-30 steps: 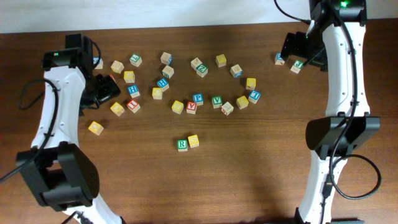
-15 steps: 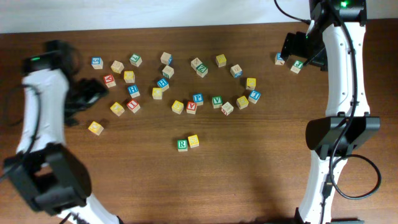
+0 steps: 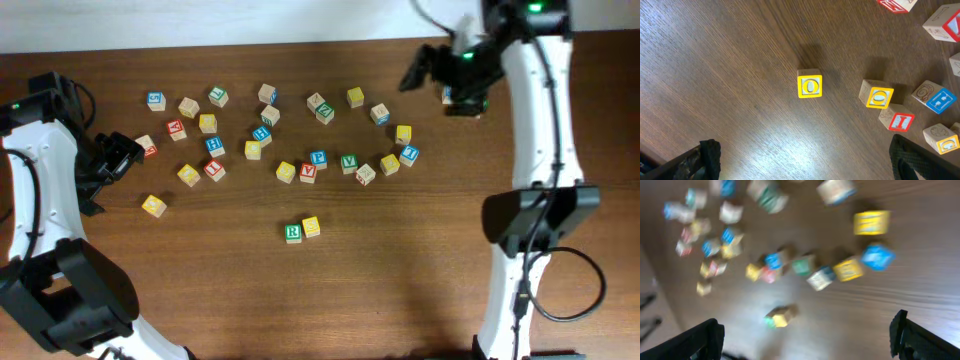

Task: Spell out RSS
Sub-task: 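Lift the left arm and move it to the far left edge, then reach the right gripper to a yellow S block and grasp it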

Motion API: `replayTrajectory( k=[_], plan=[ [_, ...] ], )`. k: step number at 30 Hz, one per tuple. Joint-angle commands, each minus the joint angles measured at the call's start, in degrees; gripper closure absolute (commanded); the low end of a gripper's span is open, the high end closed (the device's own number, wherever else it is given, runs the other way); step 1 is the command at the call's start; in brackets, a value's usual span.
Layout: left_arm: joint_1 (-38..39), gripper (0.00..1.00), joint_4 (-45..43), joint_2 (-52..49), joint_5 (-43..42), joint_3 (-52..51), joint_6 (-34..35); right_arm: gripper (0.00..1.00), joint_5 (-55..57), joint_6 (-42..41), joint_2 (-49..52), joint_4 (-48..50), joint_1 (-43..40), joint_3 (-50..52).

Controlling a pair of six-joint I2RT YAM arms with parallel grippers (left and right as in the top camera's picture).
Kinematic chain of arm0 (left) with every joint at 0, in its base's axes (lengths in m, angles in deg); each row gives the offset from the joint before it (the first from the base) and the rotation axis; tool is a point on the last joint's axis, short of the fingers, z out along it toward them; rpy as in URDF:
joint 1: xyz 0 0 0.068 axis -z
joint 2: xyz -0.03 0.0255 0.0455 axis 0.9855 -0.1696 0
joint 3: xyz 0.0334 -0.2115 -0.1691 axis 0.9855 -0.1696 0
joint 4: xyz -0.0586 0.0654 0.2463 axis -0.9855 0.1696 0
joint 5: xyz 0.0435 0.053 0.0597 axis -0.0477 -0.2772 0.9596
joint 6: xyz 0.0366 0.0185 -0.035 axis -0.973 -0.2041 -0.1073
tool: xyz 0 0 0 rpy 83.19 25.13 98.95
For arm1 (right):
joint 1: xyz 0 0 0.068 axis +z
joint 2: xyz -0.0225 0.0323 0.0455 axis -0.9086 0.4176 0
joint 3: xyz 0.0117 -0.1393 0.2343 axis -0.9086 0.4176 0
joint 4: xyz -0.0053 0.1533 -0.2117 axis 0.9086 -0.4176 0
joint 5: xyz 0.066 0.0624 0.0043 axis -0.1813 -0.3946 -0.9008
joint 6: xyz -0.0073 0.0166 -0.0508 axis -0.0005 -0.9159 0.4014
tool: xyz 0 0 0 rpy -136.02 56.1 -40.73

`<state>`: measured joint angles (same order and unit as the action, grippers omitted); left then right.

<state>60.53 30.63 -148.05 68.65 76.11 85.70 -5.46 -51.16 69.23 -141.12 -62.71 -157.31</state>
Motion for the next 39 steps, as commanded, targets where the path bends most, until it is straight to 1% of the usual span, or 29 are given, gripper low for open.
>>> replayTrajectory(
  k=[1, 3, 4, 6, 8, 9, 11, 12, 13, 14, 15, 16, 17, 21, 22, 23, 26, 27, 28, 31, 32, 35, 36, 37, 39],
  plan=[
    [-0.4, 0.01, 0.1, 0.6, 0.7, 0.4, 0.9, 0.02, 6.5, 3.5, 0.2, 2.4, 14.1, 0.3],
    [-0.4, 0.01, 0.1, 0.6, 0.7, 0.4, 0.9, 0.02, 13.4, 3.4, 0.2, 7.9, 21.0, 0.3],
    [-0.4, 0.01, 0.1, 0.6, 0.7, 0.4, 0.9, 0.02, 14.0, 5.0, 0.4, 11.1, 24.7, 0.3],
    [-0.4, 0.01, 0.1, 0.6, 0.7, 0.4, 0.9, 0.02, 19.0, 18.0, 2.4, 13.4, 30.9, 0.7],
    [-0.4, 0.01, 0.1, 0.6, 0.7, 0.4, 0.9, 0.01, 22.7, 22.9, 5.5, 13.5, 34.2, 0.8],
    [-0.4, 0.01, 0.1, 0.6, 0.7, 0.4, 0.9, 0.02, 22.6, 27.1, 8.1, 14.1, 35.8, 0.8],
    [-0.4, 0.01, 0.1, 0.6, 0.7, 0.4, 0.9, 0.02, 22.6, 33.1, 11.9, 15.4, 37.0, 0.9],
    [-0.4, 0.01, 0.1, 0.6, 0.7, 0.4, 0.9, 0.02, 22.7, 34.5, 13.9, 16.1, 37.1, 0.9],
    [-0.4, 0.01, 0.1, 0.6, 0.7, 0.4, 0.9, 0.1, 23.1, 34.8, 15.0, 16.6, 37.0, 0.9],
    [-0.4, 0.01, 0.1, 0.6, 0.7, 0.4, 0.9, 0.15, 23.6, 34.8, 16.2, 17.0, 36.6, 0.9],
    [-0.4, 0.01, 0.1, 0.6, 0.7, 0.4, 0.9, 0.16, 23.5, 34.8, 17.2, 17.3, 36.3, 0.9],
    [-0.4, 0.01, 0.1, 0.6, 0.7, 0.4, 0.9, 0.22, 23.5, 34.8, 17.9, 17.4, 36.1, 0.9],
    [-0.4, 0.01, 0.1, 0.6, 0.7, 0.4, 0.9, 0.25, 23.7, 34.9, 18.9, 17.6, 36.0, 1.0],
    [-0.4, 0.01, 0.1, 0.6, 0.7, 0.4, 0.9, 0.25, 24.8, 35.5, 20.7, 18.3, 36.0, 2.8],
    [-0.4, 0.01, 0.1, 0.6, 0.7, 0.4, 0.9, 0.3, 24.8, 35.4, 20.7, 19.1, 36.0, 4.0],
    [-0.4, 0.01, 0.1, 0.6, 0.7, 0.4, 0.9, 0.33, 24.8, 35.4, 20.7, 19.9, 36.1, 5.1],
    [-0.4, 0.01, 0.1, 0.6, 0.7, 0.4, 0.9, 0.34, 25.6, 35.4, 20.7, 22.8, 36.2, 9.0],
    [-0.4, 0.01, 0.1, 0.6, 0.7, 0.4, 0.9, 0.36, 25.6, 35.4, 20.7, 23.5, 36.2, 9.8],
    [-0.4, 0.01, 0.1, 0.6, 0.7, 0.4, 0.9, 0.43, 25.6, 35.4, 20.7, 24.3, 36.2, 10.2],
    [-0.4, 0.01, 0.1, 0.6, 0.7, 0.4, 0.9, 0.48, 25.7, 35.4, 20.7, 25.5, 36.4, 10.2],
    [-0.4, 0.01, 0.1, 0.6, 0.7, 0.4, 0.9, 0.54, 25.7, 34.7, 20.7, 26.0, 36.4, 10.2],
    [-0.4, 0.01, 0.1, 0.6, 0.7, 0.4, 0.9, 0.59, 25.7, 34.7, 20.7, 26.6, 36.4, 10.1],
    [-0.4, 0.01, 0.1, 0.6, 0.7, 0.4, 0.9, 0.65, 25.7, 34.7, 20.6, 26.4, 36.4, 9.9],
    [-0.4, 0.01, 0.1, 0.6, 0.7, 0.4, 0.9, 0.69, 25.7, 34.7, 20.6, 26.4, 36.4, 9.7],
    [-0.4, 0.01, 0.1, 0.6, 0.7, 0.4, 0.9, 0.69, 25.7, 33.8, 20.5, 25.5, 36.4, 8.5]
  ],
)
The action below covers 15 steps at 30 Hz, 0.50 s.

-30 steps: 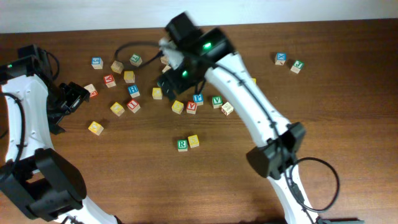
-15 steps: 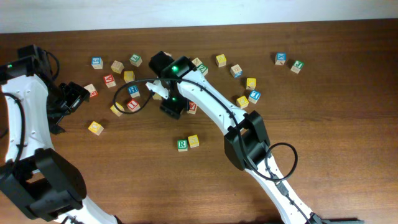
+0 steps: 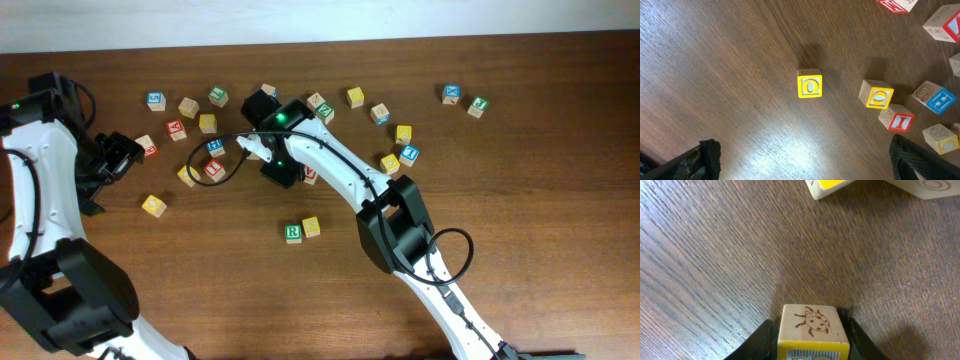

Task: Spell out RSS
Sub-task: 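Reach the right gripper to a yellow S block and grasp it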

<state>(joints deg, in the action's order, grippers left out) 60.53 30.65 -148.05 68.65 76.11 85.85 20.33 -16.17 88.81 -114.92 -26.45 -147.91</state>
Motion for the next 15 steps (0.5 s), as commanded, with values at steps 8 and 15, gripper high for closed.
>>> replayTrajectory(
  k=[8, 15],
  plan=[
    [-0.4, 0.01, 0.1, 0.6, 0.7, 0.4, 0.8, 0.75, 3.1, -1.8, -1.3, -17.8, 0.2, -19.9],
    [-0.4, 0.01, 0.1, 0.6, 0.7, 0.4, 0.8, 0.79, 6.0, -6.3, -7.4, -27.5, 0.5, -34.6]
  ],
)
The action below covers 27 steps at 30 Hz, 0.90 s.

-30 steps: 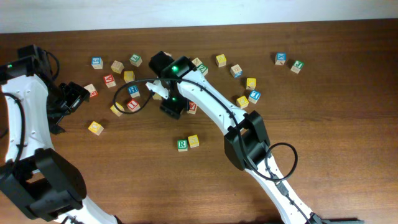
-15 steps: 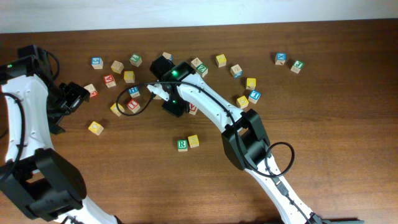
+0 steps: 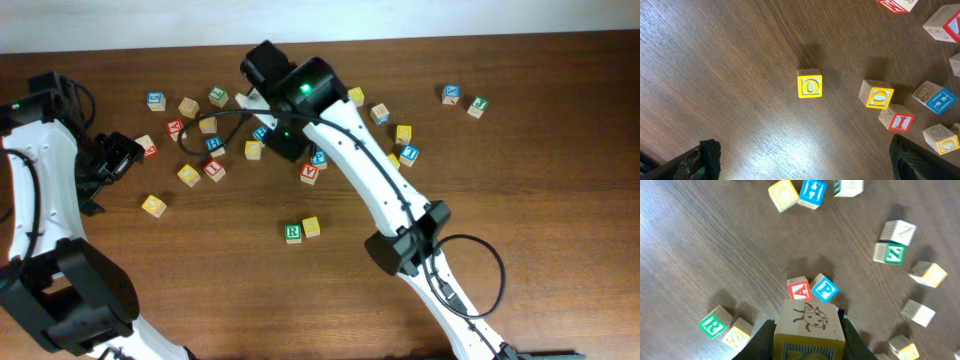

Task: Spell out RSS
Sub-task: 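Reach the right gripper to a yellow S block and grasp it, then carry the S block down and place it right of the first S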

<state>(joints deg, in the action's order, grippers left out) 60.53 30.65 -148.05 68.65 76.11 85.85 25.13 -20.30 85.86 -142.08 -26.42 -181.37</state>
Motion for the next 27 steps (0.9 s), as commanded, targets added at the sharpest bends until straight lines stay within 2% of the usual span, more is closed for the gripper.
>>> replayTrajectory(
  k=[1, 6, 10, 12, 15, 16, 20, 24, 27],
  plan=[
    [-0.4, 0.01, 0.1, 0.6, 0.7, 0.4, 0.8, 0.79, 1.2, -3.0, -6.3, -0.4, 0.5, -1.1],
    [-0.4, 0.01, 0.1, 0.6, 0.7, 0.4, 0.8, 0.83, 0.4, -4.6, -21.3, -0.3, 0.5, 1.9],
    [-0.4, 0.01, 0.1, 0.6, 0.7, 0.4, 0.8, 0.83, 1.1, -4.5, -35.8, -0.3, 0.5, 21.6],
    [-0.4, 0.01, 0.1, 0.6, 0.7, 0.4, 0.8, 0.83, 1.0, -2.5, -39.9, -0.3, 0.5, 33.4],
    [-0.4, 0.01, 0.1, 0.6, 0.7, 0.4, 0.8, 0.83, 1.0, 1.7, -40.4, 1.2, 0.5, 47.5],
    [-0.4, 0.01, 0.1, 0.6, 0.7, 0.4, 0.8, 0.85, 0.6, 4.5, -40.3, 3.2, 0.5, 53.5],
    [-0.4, 0.01, 0.1, 0.6, 0.7, 0.4, 0.8, 0.87, 0.5, 9.2, -40.0, 23.7, 0.5, 77.1],
    [-0.4, 0.01, 0.1, 0.6, 0.7, 0.4, 0.8, 0.89, -1.4, 20.7, -39.9, 37.4, 0.5, 92.1],
    [-0.4, 0.01, 0.1, 0.6, 0.7, 0.4, 0.8, 0.9, -3.6, 22.8, -39.5, 46.8, 0.5, 97.6]
  ],
)
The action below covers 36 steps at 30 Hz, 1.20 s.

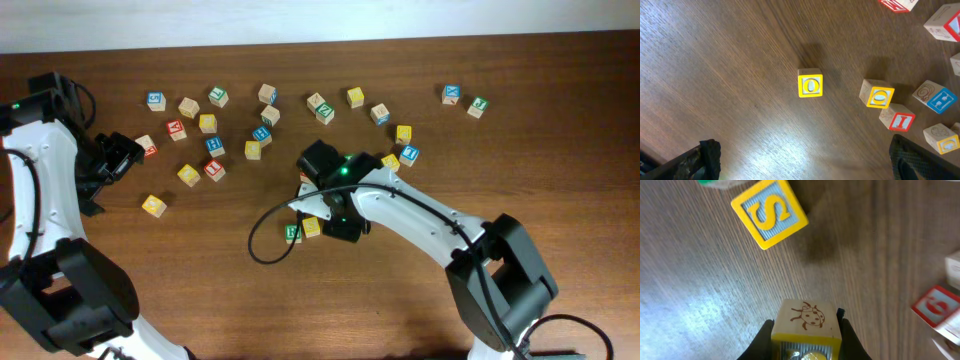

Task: Spell out RSS
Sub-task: 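Carry the S block down and place it right of the first S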

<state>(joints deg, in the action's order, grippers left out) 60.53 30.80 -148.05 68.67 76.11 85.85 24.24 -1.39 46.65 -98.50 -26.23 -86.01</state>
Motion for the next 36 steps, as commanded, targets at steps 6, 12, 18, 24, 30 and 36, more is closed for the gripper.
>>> replayTrajectory(
  k=[6, 12, 18, 24, 30, 36],
  plan=[
    [-0.4, 0.01, -0.1, 0.6, 0.6, 0.4, 0.8, 0.96, -5.5, 6.3, 1.1, 10.4, 0.3, 2.8],
    [-0.4, 0.01, -0.1, 0.6, 0.6, 0.4, 0.8, 0.96, -5.9, 7.7, 3.9, 7.8, 0.3, 2.9],
    [-0.4, 0.01, -0.1, 0.6, 0.6, 0.4, 0.8, 0.96, -5.8, 11.0, 4.6, 7.0, 0.3, 2.9],
    [-0.4, 0.01, -0.1, 0.6, 0.6, 0.4, 0.8, 0.78, -3.9, 12.2, 4.6, 8.4, 0.3, 2.9],
    [-0.4, 0.01, -0.1, 0.6, 0.6, 0.4, 0.8, 0.5, -3.9, 12.0, 4.2, 6.9, 0.3, 2.8],
    [-0.4, 0.01, -0.1, 0.6, 0.6, 0.4, 0.8, 0.02, -3.9, 9.3, -4.4, 4.6, 0.3, -0.7]
  ],
)
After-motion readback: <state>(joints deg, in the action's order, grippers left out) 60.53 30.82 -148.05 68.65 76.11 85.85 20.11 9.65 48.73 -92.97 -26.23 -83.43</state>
